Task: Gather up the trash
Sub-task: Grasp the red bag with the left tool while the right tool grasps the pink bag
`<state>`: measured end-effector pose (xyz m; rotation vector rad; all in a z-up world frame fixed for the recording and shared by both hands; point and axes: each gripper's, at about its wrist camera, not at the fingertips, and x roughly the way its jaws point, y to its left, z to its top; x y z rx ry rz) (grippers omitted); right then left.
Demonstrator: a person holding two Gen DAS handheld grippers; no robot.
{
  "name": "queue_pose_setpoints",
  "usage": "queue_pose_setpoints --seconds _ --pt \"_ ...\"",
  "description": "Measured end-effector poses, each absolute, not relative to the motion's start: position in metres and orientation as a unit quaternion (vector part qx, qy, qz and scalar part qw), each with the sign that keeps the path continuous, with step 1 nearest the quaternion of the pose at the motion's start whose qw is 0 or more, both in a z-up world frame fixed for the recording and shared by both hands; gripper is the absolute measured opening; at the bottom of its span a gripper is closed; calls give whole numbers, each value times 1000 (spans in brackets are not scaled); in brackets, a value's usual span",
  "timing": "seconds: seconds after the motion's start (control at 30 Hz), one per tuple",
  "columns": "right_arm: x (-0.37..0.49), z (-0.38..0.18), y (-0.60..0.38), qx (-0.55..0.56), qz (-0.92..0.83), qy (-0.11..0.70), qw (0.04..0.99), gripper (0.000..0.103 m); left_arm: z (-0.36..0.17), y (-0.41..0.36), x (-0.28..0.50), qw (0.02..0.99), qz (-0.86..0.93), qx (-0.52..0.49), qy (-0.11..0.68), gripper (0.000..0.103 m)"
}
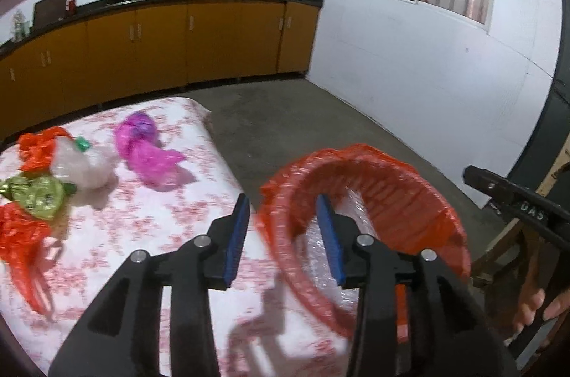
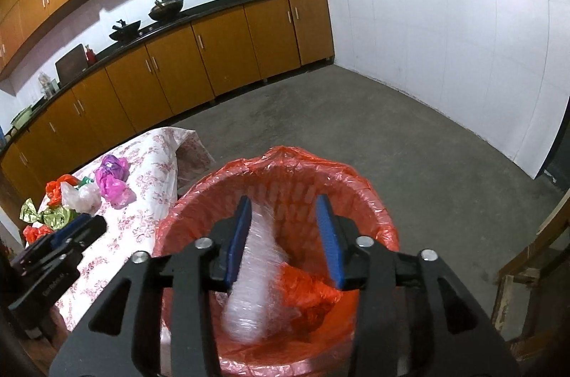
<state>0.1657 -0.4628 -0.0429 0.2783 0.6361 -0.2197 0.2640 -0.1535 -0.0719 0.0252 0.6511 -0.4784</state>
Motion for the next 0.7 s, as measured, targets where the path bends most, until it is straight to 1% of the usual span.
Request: queue_pose_setpoints --seconds 0.27,0.37,0.43,0.7 --pt "173 -35 -433 108 -88 305 942 42 -69 -106 261 935 -175 19 307 43" --pt "176 -32 -420 99 -76 303 945 42 -67 -83 260 942 -146 16 302 46" --pt "179 -30 -411 97 -68 303 946 42 -66 -62 260 946 -121 11 299 48" --pt "191 -30 -370 89 -33 308 947 42 -68 19 262 953 -27 -11 303 50"
